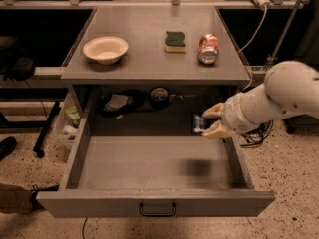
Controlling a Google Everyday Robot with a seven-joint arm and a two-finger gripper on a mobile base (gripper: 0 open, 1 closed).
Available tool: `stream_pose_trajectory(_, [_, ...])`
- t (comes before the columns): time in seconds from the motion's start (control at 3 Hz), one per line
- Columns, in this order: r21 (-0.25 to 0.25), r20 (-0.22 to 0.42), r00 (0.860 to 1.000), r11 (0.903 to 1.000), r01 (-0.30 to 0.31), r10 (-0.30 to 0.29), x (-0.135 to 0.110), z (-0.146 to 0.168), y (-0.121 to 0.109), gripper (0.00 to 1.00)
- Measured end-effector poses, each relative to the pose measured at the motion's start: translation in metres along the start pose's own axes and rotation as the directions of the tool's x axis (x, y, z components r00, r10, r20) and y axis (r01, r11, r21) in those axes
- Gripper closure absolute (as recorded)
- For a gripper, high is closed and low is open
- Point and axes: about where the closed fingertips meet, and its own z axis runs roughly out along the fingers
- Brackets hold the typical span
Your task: Pick rxbar blueberry from top drawer and place on counter
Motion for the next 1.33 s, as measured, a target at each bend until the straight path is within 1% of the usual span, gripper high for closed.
stream_pose_trajectory(0.33, [0.026,0.149,0.988,0.9990,0.037,-0.040,-0.034,-0.031,-0.019,1.00])
stream_pose_trajectory(0.67, [0.064,0.217,0.974,0.9965,0.054,-0.066,-0.065,-0.051,-0.036,1.00])
stream_pose_trajectory(1.0, [0.067,0.217,0.974,0.9963,0.055,-0.068,-0.066,-0.051,-0.037,1.00])
stream_pose_trajectory(1.33, [0.070,0.215,0.974,0.9961,0.054,-0.068,-0.086,-0.050,-0.060,1.00])
